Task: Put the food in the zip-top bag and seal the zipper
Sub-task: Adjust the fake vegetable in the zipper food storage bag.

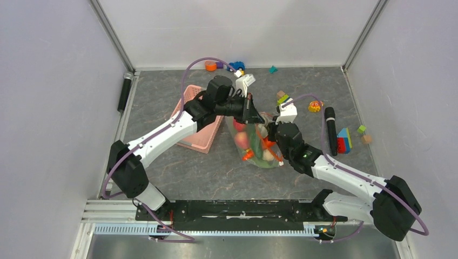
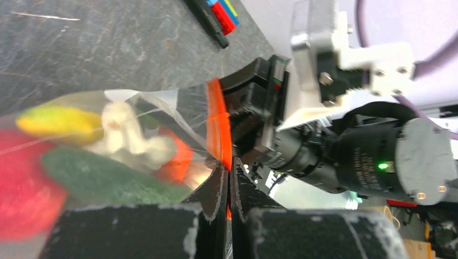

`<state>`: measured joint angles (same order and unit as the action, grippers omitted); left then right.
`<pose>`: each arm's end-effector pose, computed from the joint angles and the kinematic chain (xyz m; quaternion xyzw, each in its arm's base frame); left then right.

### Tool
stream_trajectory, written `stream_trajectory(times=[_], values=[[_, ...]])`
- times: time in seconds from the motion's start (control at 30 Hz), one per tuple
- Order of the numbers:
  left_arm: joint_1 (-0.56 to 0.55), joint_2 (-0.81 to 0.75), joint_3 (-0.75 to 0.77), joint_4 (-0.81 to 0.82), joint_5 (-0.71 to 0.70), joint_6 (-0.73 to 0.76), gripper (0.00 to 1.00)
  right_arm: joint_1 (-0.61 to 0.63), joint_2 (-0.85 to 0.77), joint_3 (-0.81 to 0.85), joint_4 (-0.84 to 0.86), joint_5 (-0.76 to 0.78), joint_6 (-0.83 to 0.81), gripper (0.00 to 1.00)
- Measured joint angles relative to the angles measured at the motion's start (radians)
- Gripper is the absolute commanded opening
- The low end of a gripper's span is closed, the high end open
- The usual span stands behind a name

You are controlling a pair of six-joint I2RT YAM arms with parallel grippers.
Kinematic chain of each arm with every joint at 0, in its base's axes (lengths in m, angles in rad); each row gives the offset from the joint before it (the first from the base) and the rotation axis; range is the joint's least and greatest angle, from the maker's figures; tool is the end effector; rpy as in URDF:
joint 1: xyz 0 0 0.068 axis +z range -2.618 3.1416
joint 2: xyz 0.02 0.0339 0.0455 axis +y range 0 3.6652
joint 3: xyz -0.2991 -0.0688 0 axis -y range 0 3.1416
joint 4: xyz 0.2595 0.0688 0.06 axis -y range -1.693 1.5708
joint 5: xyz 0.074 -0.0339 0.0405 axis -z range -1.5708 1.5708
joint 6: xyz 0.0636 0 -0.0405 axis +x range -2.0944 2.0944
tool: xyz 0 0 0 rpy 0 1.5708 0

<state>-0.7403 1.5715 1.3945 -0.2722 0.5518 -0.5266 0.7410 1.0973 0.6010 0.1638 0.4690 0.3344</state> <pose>0.2740 -0.2955 0.3703 0.2310 0.7947 -0.4888 0.2759 0.2141 0.1570 0.2662 -0.0279 0.8030 0.1266 0.5817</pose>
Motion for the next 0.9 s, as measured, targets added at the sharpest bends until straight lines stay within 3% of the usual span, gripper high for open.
stream_trajectory(times=[0.17,0.3,0.37,0.43,0.5,0.8,0.9], values=[[-0.005,0.0,-0.018,0.045,0.061,-0.039,0.02,0.036,0.027,-0.021,0.049,0.189,0.096,0.0],[-0.006,0.002,-0.021,0.05,0.048,-0.045,0.02,0.038,0.035,-0.016,0.066,0.156,0.064,0.01],[-0.006,0.006,-0.021,0.05,0.025,-0.045,0.02,0.037,0.035,0.004,0.053,0.069,0.026,0.15],[-0.005,0.018,-0.018,0.044,-0.001,-0.045,0.02,0.037,0.033,0.037,0.027,-0.029,-0.011,0.35],[0.003,0.025,-0.015,0.019,-0.002,-0.046,0.02,0.025,0.024,0.073,-0.03,-0.09,-0.04,0.43],[0.027,0.039,-0.014,-0.043,-0.055,-0.057,0.02,0.009,-0.15,0.156,-0.249,-0.21,-0.117,0.65],[0.031,0.04,-0.014,-0.014,-0.081,-0.059,0.02,0.027,-0.242,0.156,-0.287,-0.277,-0.115,0.66]])
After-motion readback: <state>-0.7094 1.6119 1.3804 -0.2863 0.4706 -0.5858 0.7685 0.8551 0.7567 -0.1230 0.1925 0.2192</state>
